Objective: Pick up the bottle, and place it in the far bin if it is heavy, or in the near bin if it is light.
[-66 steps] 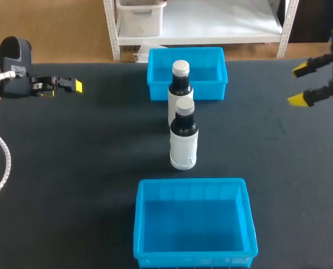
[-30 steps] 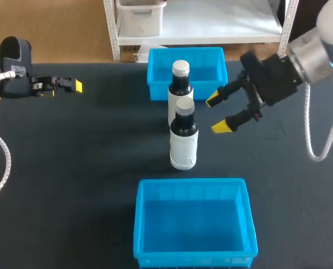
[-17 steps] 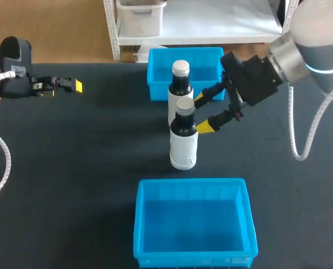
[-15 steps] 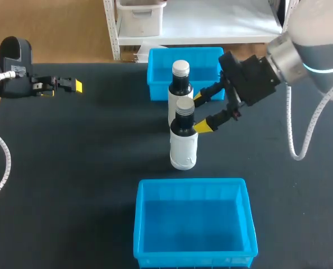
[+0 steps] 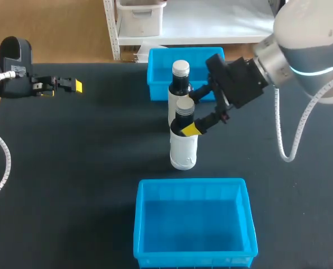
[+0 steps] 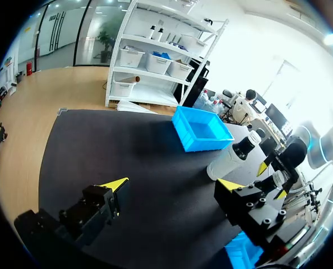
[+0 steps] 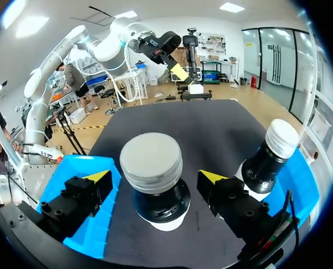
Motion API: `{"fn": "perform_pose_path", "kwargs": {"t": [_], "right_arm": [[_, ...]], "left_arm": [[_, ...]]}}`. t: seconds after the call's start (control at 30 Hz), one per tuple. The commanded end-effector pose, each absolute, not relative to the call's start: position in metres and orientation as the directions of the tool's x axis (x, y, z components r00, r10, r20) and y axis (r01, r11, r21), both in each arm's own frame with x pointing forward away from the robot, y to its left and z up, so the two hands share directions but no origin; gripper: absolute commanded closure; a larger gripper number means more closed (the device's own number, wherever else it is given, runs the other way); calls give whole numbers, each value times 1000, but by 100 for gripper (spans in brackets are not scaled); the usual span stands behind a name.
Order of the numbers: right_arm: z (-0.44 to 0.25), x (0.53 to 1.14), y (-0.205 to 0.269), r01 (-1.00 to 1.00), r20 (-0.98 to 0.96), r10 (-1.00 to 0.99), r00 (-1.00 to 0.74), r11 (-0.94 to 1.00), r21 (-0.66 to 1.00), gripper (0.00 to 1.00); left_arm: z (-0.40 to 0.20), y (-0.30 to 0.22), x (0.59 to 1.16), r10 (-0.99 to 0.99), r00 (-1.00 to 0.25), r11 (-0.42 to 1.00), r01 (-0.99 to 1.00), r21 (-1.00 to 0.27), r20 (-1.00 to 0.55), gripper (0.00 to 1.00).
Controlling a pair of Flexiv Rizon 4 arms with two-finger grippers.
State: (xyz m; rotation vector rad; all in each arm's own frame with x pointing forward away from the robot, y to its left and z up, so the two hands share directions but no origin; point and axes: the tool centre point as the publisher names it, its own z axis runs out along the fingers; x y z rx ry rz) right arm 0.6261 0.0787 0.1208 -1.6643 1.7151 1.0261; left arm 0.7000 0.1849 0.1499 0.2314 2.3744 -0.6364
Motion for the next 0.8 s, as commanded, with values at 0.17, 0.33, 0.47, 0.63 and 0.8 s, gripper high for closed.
{"fn": "perform_pose_path", "kwargs": {"t": [0.17,0.33,0.47,0.63,0.8], "right_arm": [[118,627,84,-987,-803,-588,-95,-51,154,0],[116,627,85,-986,-802,-589,-96,-52,156,0],[115,628,86,-986,-807,-583,-95,-56,156,0],[114,628,87,-986,-811,-578,-93,-59,155,0],[114,629,89,-986,-815,-573,-91,-61,153,0]], "left_arm": [[150,185,700,0,-767,866,321,-383,-642,0],[150,185,700,0,-767,866,321,-383,-642,0],[150,185,700,0,-767,866,321,-383,-642,0],[150,185,700,0,-767,866,321,-383,-642,0],[150,185,700,0,-767,866,321,-383,-642,0]]}}
